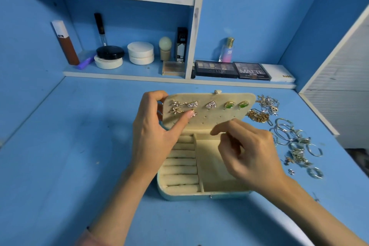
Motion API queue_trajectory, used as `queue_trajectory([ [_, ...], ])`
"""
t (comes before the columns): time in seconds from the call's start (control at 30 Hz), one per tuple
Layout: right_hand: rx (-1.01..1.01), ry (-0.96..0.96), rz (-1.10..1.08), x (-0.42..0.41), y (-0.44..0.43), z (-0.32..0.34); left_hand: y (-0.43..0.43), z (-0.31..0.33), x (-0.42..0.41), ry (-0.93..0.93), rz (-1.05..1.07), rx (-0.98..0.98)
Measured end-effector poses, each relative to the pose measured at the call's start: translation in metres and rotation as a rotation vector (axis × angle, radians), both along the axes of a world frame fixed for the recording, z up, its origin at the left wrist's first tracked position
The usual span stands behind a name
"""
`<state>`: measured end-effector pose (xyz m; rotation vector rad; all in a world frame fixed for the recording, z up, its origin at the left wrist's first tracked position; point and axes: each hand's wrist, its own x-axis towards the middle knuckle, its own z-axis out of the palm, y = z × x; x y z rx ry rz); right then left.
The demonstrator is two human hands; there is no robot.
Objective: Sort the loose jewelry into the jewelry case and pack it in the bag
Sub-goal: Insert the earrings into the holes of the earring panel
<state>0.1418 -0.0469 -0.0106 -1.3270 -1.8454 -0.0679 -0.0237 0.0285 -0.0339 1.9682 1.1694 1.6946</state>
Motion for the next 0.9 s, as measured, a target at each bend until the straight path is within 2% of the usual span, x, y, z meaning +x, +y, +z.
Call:
queue_trajectory([
  [0.17, -0.057, 0.117, -0.093, 0.047, 0.001, 0.008, 0.0, 0.001, 0.0, -0.004, 0.001, -0.014],
  [0.27, -0.195, 0.183, -0.176, 0.075, 0.01, 0.019, -0.001, 0.002, 0.0, -0.013, -0.001, -0.032],
  [0.37, -0.366, -0.048, -0.15, 0.101, 0.019, 0.024, -0.002, 0.002, 0.0, -0.019, -0.005, -0.034],
  [0.5, -0.407, -0.354, -0.06, 0.115, 0.025, 0.019, -0.002, 0.002, 0.0, -0.02, -0.005, -0.041],
  [0.7, -0.474, -0.487, 0.032, 0.114, 0.027, 0.011, -0.002, 0.002, -0.001, -0.028, -0.015, -0.052],
  [0.9, -0.432, -0.588, 0.077, 0.112, 0.031, 0.01, -0.001, 0.002, -0.001, -0.032, -0.03, -0.043],
])
